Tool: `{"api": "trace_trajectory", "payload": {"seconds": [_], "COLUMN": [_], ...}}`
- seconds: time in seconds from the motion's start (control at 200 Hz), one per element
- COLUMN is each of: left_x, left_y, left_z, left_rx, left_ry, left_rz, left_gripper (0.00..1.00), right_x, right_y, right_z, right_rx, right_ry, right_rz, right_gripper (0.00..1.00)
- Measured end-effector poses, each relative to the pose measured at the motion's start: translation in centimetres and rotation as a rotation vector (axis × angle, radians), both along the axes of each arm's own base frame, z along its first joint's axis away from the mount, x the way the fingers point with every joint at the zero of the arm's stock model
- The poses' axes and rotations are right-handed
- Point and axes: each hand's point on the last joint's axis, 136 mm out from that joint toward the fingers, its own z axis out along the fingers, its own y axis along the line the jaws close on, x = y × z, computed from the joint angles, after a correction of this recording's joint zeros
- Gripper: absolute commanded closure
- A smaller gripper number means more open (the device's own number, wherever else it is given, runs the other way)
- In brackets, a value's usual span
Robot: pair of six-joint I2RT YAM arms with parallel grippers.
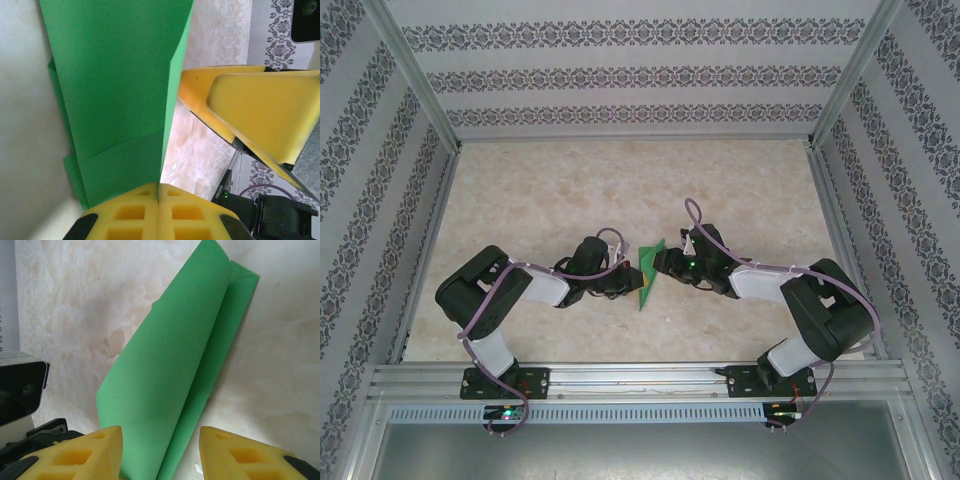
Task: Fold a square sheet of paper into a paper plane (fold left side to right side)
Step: Fold the wing for the fifth time at the center of the table.
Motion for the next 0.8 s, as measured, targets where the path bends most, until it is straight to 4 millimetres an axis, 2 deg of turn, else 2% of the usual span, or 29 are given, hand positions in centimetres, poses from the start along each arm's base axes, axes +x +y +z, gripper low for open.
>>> {"api": "trace_trajectory", "payload": {"seconds": [0.4, 0.799], "left_x": [-0.1, 0.2], "left_y": [0.1, 0.1], "left_z": [-0.7, -0.5], "left_rx": [-0.016, -0.028], "left_ry": [0.026, 0.012], "left_rz": [0.022, 0.035], "left_gripper": [1.0, 1.0], "right_x": [-0.3, 0.1], "right_y": [0.2, 1.2], "right_z": [-1.5, -1.3], "right_rx": [-0.028, -0.02], "right_ry": [0.028, 0.004], "right_rz": [0.003, 0.017], "right_gripper": [0.59, 0.61]}}
